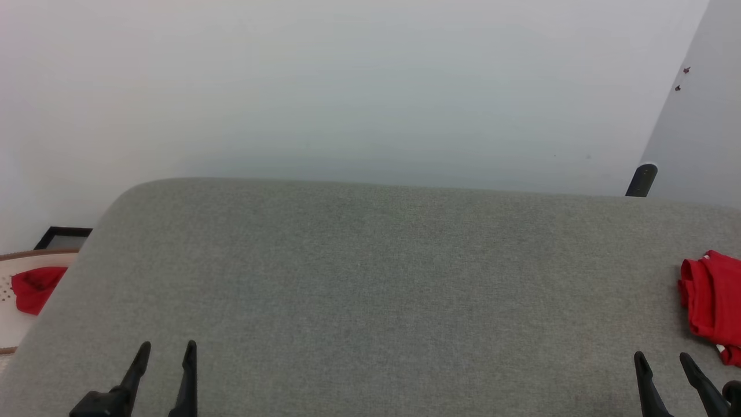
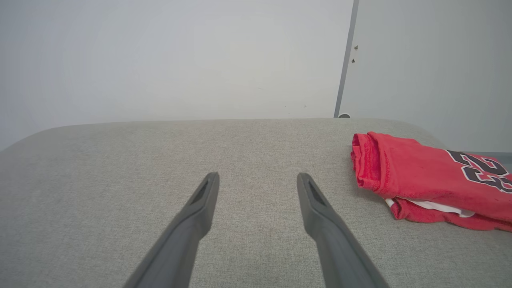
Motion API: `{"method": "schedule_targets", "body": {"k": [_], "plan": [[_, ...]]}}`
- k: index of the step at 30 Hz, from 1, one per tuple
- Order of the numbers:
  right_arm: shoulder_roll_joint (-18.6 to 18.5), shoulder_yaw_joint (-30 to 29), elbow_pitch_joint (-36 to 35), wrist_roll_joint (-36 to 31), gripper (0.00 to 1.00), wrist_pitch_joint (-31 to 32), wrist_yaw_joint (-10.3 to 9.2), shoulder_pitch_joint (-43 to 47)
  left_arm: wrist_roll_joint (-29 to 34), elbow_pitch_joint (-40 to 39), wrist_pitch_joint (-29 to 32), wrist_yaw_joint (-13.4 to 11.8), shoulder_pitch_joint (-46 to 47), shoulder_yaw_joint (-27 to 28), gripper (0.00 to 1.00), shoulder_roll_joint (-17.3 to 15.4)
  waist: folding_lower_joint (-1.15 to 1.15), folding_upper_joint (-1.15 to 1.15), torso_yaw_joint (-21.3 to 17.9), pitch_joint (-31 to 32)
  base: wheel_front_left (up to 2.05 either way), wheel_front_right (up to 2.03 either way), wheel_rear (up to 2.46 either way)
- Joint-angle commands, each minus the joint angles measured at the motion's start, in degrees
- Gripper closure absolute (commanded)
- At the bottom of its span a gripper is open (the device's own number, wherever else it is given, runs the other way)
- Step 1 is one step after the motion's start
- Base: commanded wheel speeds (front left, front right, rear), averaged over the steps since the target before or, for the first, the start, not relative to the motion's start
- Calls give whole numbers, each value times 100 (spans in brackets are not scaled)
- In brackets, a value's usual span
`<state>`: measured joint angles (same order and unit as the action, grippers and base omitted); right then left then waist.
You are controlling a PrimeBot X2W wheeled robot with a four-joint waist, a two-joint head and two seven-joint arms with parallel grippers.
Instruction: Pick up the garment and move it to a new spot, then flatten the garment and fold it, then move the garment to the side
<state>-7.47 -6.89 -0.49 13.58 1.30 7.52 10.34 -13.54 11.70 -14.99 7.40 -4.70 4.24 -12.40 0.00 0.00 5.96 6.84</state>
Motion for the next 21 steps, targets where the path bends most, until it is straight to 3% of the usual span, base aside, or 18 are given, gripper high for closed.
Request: {"method": "schedule_targets", "body": {"k": [1,8,9,21], "plan": [[18,-11,-26,-16,0,14,-7,104,5,-17,-19,14,-42,-2,0,-4,0,0,3,0,0,0,0],[20,-28,-42,-27,0,31,-7,70,127,-83,-18,14,-75,57,0,34,0,0,15,-8,0,0,0],[14,-17,-16,0,100,26,0,59,103,-79,1,0,-33,52,100,39,0,0,15,-8,0,0,0],[236,17,691,9,100,33,1,226,72,571,45,-2,-405,-41,100,417,0,0,12,-12,0,0,0]]}}
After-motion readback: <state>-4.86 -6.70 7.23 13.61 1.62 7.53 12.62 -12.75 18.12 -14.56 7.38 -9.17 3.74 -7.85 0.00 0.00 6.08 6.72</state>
